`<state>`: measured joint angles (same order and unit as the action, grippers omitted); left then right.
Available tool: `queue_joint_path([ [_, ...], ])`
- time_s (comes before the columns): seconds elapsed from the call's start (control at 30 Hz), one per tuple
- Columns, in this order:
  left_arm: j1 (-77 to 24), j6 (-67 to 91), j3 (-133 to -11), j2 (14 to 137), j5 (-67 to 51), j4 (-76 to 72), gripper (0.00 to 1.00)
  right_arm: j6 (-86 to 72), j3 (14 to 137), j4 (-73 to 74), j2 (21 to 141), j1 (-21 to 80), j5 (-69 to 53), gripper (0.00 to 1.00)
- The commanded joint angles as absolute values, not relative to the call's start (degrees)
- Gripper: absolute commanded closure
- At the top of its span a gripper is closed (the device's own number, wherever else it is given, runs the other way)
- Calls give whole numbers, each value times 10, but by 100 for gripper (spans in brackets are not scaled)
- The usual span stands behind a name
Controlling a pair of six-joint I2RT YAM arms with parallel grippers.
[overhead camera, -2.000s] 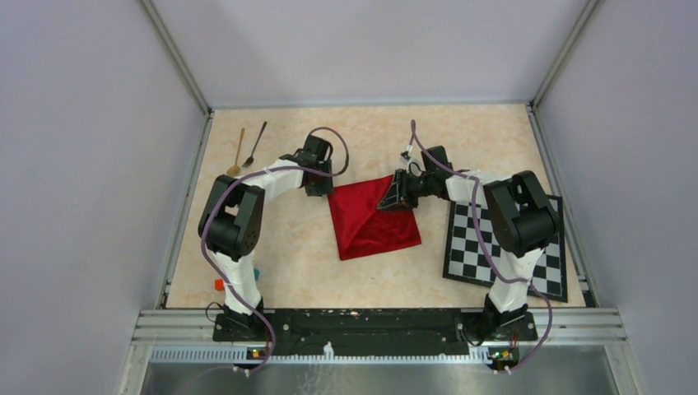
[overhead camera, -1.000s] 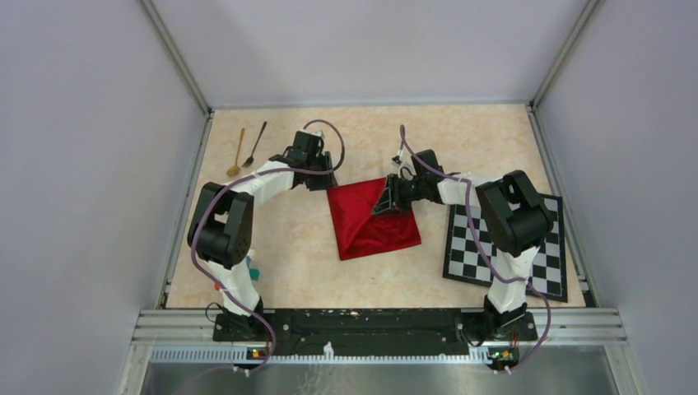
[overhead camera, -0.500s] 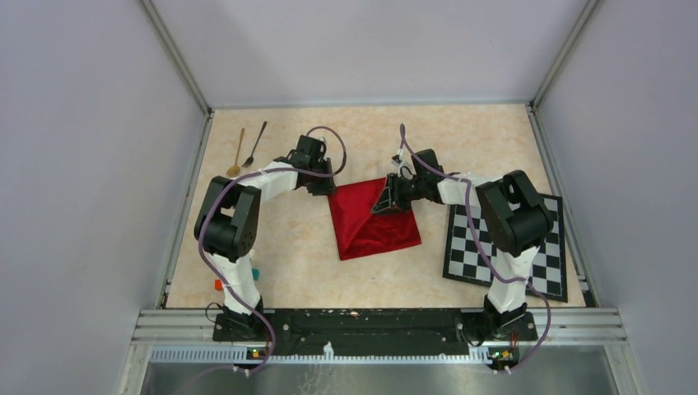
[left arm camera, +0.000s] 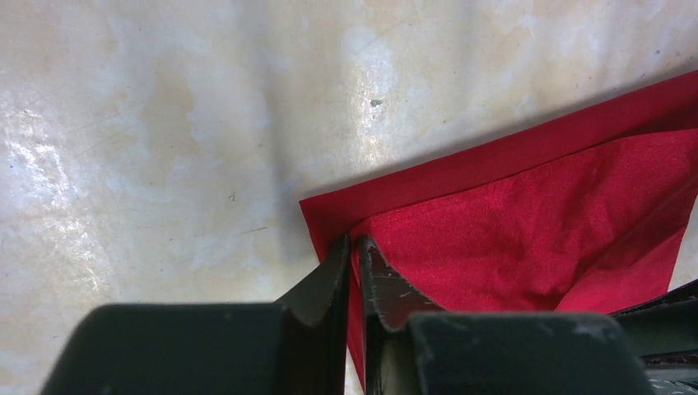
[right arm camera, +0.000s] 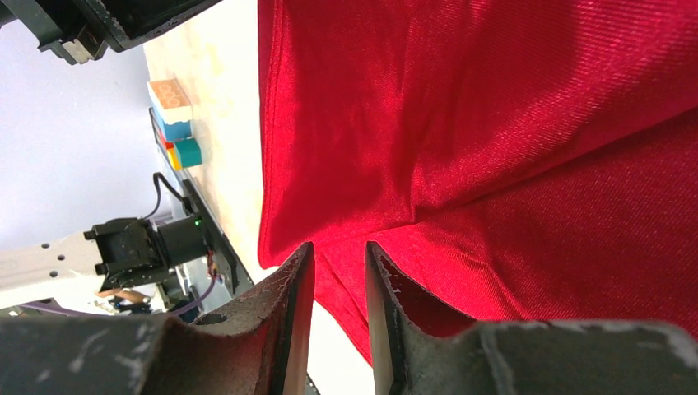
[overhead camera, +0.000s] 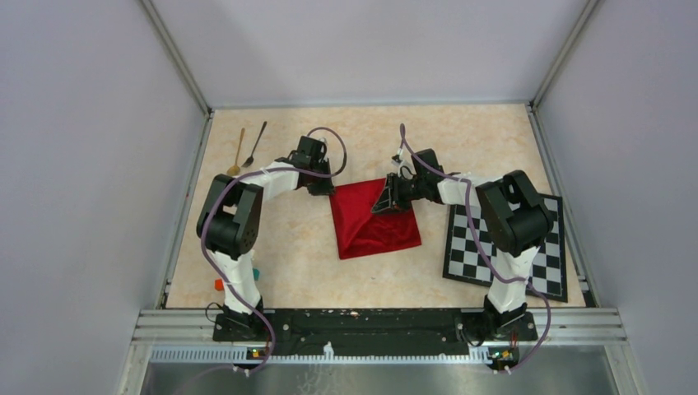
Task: Fold the napkin into a case and place the utensils inside
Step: Smooth out the upper triangle-folded napkin at the center of the board.
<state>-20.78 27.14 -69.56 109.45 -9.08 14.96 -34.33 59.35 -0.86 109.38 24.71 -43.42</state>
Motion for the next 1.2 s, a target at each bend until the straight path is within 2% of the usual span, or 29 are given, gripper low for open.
queue_joint_path([
  [0.0,-206,259,-714,1108,-72,149,93,-343,600,-30,1095,250,-442,72],
  [0.07,-207,254,-721,1105,-68,152,100,-343,599,-31,1096,250,-442,72],
  [0.63,-206,249,-681,1027,-44,108,100,-344,592,-36,1100,250,-444,72],
  [1.17,-195,255,-689,1063,-40,123,100,-369,600,-48,1098,241,-424,71],
])
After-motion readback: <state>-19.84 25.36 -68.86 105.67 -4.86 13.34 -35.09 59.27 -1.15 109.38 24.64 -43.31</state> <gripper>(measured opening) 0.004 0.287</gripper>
